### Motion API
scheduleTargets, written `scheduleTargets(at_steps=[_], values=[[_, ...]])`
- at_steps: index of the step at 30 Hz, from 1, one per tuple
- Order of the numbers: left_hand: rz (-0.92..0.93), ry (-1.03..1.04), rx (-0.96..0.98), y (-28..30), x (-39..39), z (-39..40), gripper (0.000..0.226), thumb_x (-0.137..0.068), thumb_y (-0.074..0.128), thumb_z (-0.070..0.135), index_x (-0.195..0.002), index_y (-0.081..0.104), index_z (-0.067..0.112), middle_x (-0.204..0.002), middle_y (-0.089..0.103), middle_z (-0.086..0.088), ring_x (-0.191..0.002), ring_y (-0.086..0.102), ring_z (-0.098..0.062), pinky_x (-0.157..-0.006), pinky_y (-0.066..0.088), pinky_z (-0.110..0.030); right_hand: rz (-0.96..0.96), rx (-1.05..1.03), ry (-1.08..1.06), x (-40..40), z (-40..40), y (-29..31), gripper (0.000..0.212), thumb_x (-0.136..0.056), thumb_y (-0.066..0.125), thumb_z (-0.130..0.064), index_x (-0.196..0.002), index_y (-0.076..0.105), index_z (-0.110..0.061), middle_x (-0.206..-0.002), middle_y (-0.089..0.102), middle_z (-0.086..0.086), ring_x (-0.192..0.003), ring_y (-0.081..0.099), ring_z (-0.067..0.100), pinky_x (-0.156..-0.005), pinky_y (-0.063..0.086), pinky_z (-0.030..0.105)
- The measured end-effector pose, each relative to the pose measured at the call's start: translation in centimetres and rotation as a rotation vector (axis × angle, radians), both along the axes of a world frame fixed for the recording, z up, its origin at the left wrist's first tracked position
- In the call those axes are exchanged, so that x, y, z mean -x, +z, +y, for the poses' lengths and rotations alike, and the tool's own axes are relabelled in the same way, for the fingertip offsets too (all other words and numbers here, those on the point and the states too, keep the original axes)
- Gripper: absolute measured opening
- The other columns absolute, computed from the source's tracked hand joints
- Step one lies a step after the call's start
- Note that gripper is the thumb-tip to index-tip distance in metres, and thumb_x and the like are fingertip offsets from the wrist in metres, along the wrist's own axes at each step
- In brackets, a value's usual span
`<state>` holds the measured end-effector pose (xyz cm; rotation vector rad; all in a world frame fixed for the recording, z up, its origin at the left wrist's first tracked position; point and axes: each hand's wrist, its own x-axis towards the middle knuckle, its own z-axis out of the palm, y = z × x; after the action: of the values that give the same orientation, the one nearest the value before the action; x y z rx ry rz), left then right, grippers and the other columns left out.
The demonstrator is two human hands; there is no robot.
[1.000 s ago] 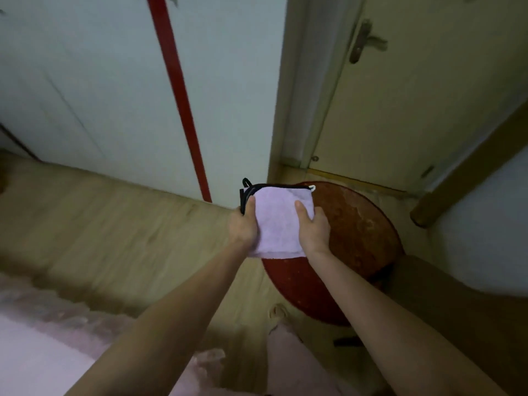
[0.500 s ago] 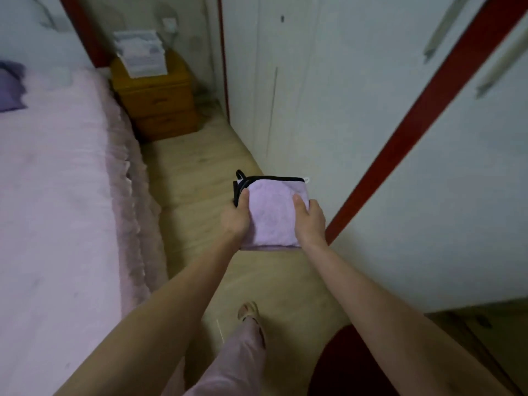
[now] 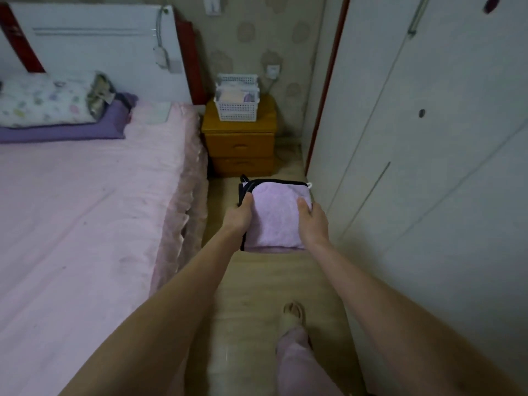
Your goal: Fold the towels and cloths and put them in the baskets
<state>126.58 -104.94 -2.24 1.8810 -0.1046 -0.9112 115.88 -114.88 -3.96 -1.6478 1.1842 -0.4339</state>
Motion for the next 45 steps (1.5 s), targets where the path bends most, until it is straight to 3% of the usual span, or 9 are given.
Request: scheduleTargets(at_steps=[4, 6, 11, 15, 19, 24, 34, 42, 45], values=[[-0.068, 0.110, 0.042, 0.0, -8.7, -8.1, 0.054, -0.100, 0.037, 0.046, -0.138, 0.043, 0.008, -0.121, 0.055, -0.001, -0.105, 0.050, -0.015, -0.086, 0.031, -0.030, 0.009, -0.007, 0.120, -9.2, -8.9, 0.3, 0.045, -0.103, 0.034, -0.038, -0.133, 0.045, -0.006, -0.130, 0.052, 0.015, -0.119, 0.048, 0.029, -0.088, 0.038, 0.031], [-0.081, 0.145, 0.017, 0.5, -12.6, -11.3, 0.054, -0.100, 0.038, 0.044, -0.138, 0.043, 0.007, -0.120, 0.051, -0.003, -0.115, 0.049, -0.024, -0.087, 0.032, -0.031, 0.038, -0.016, 0.190, -13.8, -12.6, 0.8, 0.045, -0.103, 0.032, -0.041, -0.130, 0.046, -0.008, -0.116, 0.053, 0.009, -0.112, 0.051, 0.026, -0.081, 0.036, 0.029], [-0.114, 0.230, 0.002, 0.6, -24.0, -19.0, 0.055, -0.099, 0.040, 0.044, -0.139, 0.043, 0.007, -0.142, 0.046, -0.012, -0.130, 0.042, -0.029, -0.095, 0.033, -0.032, 0.020, -0.068, 0.255, -26.8, -21.2, -0.9, 0.041, -0.099, 0.032, -0.052, -0.095, 0.053, -0.017, -0.084, 0.053, 0.003, -0.079, 0.054, 0.020, -0.058, 0.034, 0.027], [-0.118, 0.250, -0.012, -0.6, -33.5, -25.1, 0.054, -0.099, 0.041, 0.044, -0.137, 0.047, 0.006, -0.140, 0.048, -0.013, -0.128, 0.043, -0.029, -0.090, 0.031, -0.029, 0.021, -0.071, 0.262, -36.4, -27.1, -1.5, 0.048, -0.100, 0.034, -0.046, -0.127, 0.048, -0.009, -0.123, 0.057, 0.013, -0.111, 0.055, 0.030, -0.087, 0.045, 0.037], [-0.092, 0.270, -0.012, -1.5, -43.2, -31.0, 0.053, -0.099, 0.040, 0.042, -0.140, 0.043, 0.009, -0.143, 0.045, -0.012, -0.131, 0.041, -0.030, -0.097, 0.031, -0.031, 0.038, -0.079, 0.260, -46.1, -33.0, -2.4, 0.051, -0.102, 0.032, -0.042, -0.137, 0.042, -0.006, -0.138, 0.048, 0.013, -0.123, 0.047, 0.032, -0.095, 0.039, 0.035], [-0.101, 0.219, -0.045, -1.4, -55.1, -38.5, 0.052, -0.100, 0.039, 0.040, -0.140, 0.043, 0.006, -0.143, 0.045, -0.012, -0.131, 0.040, -0.029, -0.093, 0.029, -0.026, 0.046, -0.093, 0.209, -57.7, -39.6, -3.0, 0.051, -0.101, 0.032, -0.044, -0.136, 0.043, -0.007, -0.136, 0.050, 0.014, -0.122, 0.049, 0.031, -0.098, 0.042, 0.041], [-0.161, 0.222, -0.070, -6.6, -74.2, -52.4, 0.044, -0.101, 0.041, 0.032, -0.140, 0.044, 0.010, -0.142, 0.046, -0.012, -0.132, 0.040, -0.028, -0.096, 0.030, -0.026, -0.015, -0.174, 0.177, -76.7, -52.2, -9.1, 0.035, -0.103, 0.035, -0.030, -0.130, 0.040, -0.009, -0.101, 0.050, 0.004, -0.086, 0.048, 0.014, -0.074, 0.042, 0.030], [-0.186, 0.190, -0.088, -14.2, -85.6, -59.5, 0.036, -0.102, 0.041, 0.028, -0.134, 0.047, 0.014, -0.126, 0.054, -0.001, -0.113, 0.047, -0.011, -0.087, 0.031, -0.019, 0.092, -0.120, 0.163, -88.0, -58.5, -18.5, 0.041, -0.103, 0.035, -0.030, -0.135, 0.041, -0.006, -0.119, 0.058, 0.015, -0.111, 0.056, 0.031, -0.092, 0.045, 0.037], [-0.178, 0.123, -0.150, -17.7, -88.2, -60.5, 0.035, -0.102, 0.040, 0.028, -0.131, 0.049, 0.012, -0.109, 0.052, 0.003, -0.099, 0.045, -0.008, -0.074, 0.035, -0.016, 0.139, -0.157, 0.160, -89.8, -59.2, -21.2, 0.049, -0.103, 0.033, -0.031, -0.146, 0.026, -0.009, -0.137, 0.048, 0.011, -0.124, 0.048, 0.028, -0.096, 0.035, 0.025]])
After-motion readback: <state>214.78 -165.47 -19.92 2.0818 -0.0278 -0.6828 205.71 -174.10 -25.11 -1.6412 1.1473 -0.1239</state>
